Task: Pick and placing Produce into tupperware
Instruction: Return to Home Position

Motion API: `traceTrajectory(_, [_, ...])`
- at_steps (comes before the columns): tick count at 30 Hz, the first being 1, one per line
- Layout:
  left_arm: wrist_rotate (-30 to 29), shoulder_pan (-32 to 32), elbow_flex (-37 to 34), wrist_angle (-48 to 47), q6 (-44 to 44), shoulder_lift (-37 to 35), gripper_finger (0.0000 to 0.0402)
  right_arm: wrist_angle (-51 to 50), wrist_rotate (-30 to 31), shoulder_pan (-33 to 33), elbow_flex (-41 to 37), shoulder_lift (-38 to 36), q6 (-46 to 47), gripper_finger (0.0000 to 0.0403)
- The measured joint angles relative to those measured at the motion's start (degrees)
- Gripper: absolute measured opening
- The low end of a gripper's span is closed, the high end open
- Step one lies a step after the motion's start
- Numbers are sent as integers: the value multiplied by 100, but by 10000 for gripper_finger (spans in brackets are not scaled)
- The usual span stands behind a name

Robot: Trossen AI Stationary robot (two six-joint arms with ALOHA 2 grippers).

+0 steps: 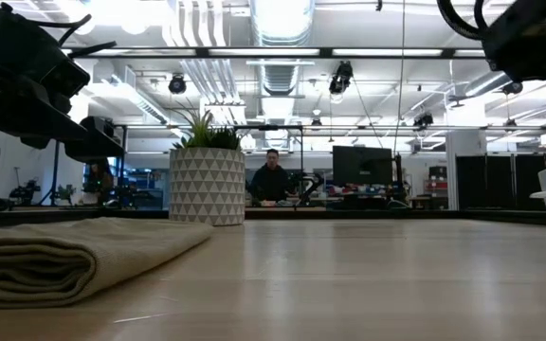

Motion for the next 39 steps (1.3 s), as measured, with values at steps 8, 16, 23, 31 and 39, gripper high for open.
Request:
traceTrajectory(8, [1, 0, 0, 0, 0, 0, 283, 230, 354, 4, 246, -39, -413, 177])
traceTrajectory(16, [1, 0, 0, 0, 0, 0, 283, -6, 2858, -60, 1316, -51, -2129, 182])
traceTrajectory(23, [0, -2, 0, -2, 0, 1, 283, -349, 3959, 77, 2563, -580, -4897, 178])
traceTrajectory(31, [0, -1, 0, -2, 0, 1, 283, -198, 3320, -1036, 3266, -1669, -7429, 163])
traceTrajectory(39, [-1, 0, 0, 0, 0, 2, 283, 745, 4125, -924, 3352, -2641, -8130, 164])
